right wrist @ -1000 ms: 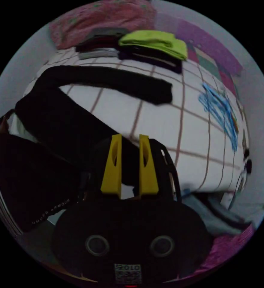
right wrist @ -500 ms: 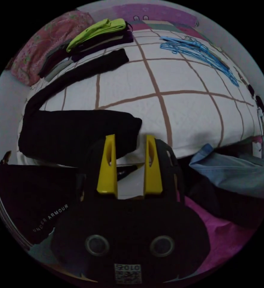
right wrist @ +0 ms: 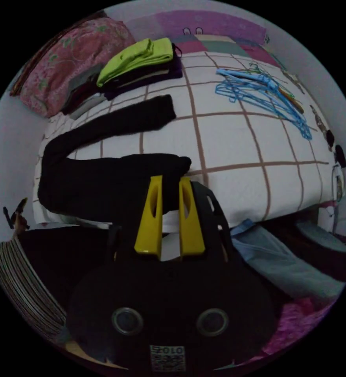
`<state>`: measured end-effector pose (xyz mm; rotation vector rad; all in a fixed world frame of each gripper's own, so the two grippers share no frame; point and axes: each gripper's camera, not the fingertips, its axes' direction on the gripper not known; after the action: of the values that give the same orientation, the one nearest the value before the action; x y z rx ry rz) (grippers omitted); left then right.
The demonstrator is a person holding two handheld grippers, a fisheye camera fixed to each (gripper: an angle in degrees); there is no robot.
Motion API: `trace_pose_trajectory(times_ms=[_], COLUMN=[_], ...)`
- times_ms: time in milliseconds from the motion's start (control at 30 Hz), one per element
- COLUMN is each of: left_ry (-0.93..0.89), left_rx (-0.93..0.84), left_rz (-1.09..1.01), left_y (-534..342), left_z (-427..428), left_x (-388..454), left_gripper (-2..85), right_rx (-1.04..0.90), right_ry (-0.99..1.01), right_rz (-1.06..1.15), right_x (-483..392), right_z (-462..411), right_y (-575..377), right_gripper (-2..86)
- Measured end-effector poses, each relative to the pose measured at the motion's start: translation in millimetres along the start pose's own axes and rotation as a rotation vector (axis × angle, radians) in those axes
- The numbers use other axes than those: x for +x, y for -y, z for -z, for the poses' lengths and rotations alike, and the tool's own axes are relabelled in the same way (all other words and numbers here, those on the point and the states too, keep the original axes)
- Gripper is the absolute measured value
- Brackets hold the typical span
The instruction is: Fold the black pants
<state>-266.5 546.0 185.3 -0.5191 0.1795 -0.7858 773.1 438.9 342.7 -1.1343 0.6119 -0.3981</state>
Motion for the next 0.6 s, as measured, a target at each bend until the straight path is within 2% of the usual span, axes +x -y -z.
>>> trace_pose_trajectory(times_ms=[67,167,333,467,600], left_ry=[-0.017,-0.020,-0.006,-0.009,-0.003], left_rx=[0.001,-0.007,0.022,0.031,-0.001], left_rz=[-0.017,-0.053,-0.057,-0.026,-0.033], left_y=[-0.1,0.2,-1.1,-8.6,-13.3], left_z=[-4.8,-5.6,6.3,8.1,1.4], left_x=[11.8,25.0,26.9,23.5,29.7], left_gripper=[-0.1,-0.1,-0.1,-0.1,-0.1], right_rx=[-0.108,-0.098,0.171,0.173,0.138], right_ry=[-0.038,-0.037,-0.095,-0.064,-0.067], right_rz=[-0.025,-0.015,-0.081,-0.058,0.078], right_x=[8.0,13.9,34.9,56.4,58.6], right_z=[-25.9,-66.0,-56.7,-71.4,-101.2], right_y=[22.7,40.3,21.6,2.2,-12.8], right_gripper=[6.8,7.9,11.4,11.7,11.3])
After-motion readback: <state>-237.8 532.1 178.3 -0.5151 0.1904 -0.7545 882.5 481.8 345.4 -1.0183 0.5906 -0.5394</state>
